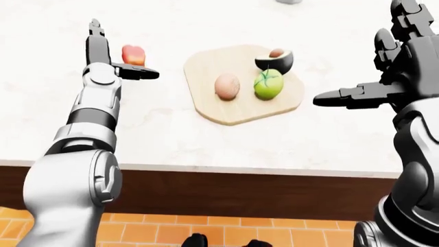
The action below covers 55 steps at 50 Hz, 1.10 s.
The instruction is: Place the avocado, onion, tomato and bell pepper on the cutting board.
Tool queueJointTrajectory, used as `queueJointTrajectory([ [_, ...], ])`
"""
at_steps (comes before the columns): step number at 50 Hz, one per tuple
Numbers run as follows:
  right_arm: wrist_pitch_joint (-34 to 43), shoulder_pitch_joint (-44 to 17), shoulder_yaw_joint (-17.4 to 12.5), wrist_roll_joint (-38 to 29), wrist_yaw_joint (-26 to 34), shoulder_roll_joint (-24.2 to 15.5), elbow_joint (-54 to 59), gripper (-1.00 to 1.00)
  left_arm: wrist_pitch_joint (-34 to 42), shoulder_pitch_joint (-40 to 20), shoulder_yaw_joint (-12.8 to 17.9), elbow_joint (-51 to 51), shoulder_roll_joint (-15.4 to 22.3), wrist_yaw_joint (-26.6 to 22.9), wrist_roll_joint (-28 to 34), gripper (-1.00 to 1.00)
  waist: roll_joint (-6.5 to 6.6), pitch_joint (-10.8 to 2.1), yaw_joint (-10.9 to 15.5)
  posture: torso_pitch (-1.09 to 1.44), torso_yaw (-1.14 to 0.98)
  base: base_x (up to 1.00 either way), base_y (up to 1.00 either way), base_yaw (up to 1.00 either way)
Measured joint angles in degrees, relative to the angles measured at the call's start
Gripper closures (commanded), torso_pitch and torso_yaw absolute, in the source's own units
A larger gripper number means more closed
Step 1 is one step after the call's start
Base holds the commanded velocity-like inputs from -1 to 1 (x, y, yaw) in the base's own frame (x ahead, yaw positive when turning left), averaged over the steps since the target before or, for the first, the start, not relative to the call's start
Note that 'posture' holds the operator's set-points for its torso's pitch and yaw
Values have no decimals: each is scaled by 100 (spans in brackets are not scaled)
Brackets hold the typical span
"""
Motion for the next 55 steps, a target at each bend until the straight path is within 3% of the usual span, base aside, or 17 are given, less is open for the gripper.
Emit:
queueJointTrajectory([
  [55,181,49,-78,2,50,-61,-239,-100,131,-422,131,185,8,-26,249,-100,-13,493,-14,60,0,0,0,0],
])
